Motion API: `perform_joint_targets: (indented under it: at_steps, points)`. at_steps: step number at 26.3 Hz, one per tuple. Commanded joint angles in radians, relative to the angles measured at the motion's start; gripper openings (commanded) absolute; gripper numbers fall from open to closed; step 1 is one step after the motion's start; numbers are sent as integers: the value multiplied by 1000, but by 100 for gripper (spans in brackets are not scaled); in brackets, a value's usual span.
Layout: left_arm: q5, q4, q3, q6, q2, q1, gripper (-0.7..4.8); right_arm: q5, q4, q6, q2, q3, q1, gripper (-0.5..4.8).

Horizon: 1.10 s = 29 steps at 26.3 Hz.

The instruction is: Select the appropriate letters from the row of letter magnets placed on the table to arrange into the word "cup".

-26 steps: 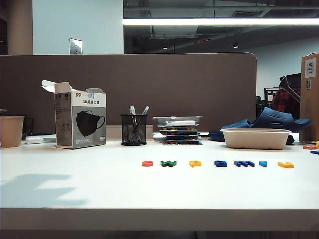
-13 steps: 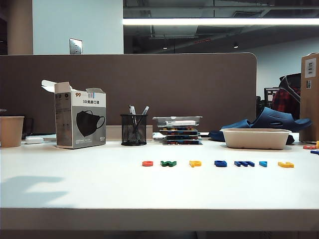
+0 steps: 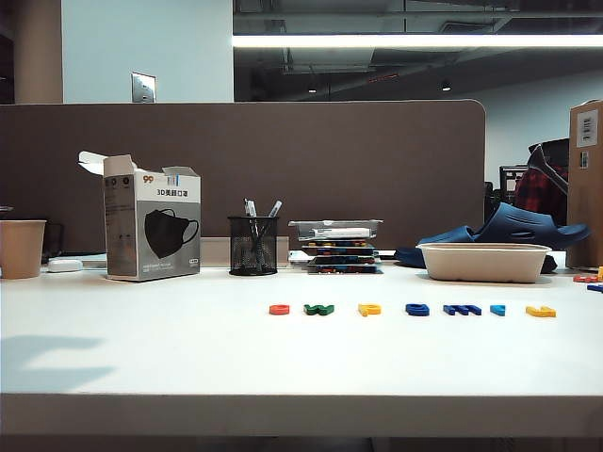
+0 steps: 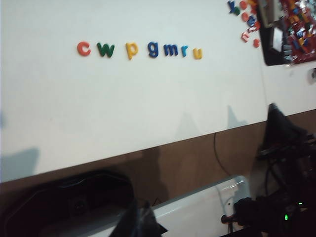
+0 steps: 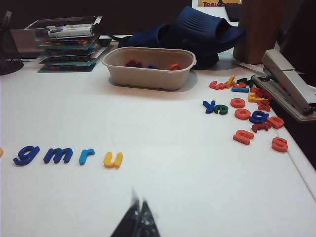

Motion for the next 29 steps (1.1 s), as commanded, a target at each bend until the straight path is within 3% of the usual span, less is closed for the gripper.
perform_joint_targets:
  at_steps: [1,15,18,29]
  points:
    - [-23,-20,59,2,-4,-2,-5,3,9,-2,-9,3,2,-1]
    - [20,-15,108,8,-1,-2,-5,3,-13,-2,-9,40,2,-1]
    - [20,-15,108,8,-1,-2,-5,3,-22,51,-9,87,2,-1]
    - [19,-15,108,8,-1,-2,-5,-8,-337,56,-5,386,2,-1]
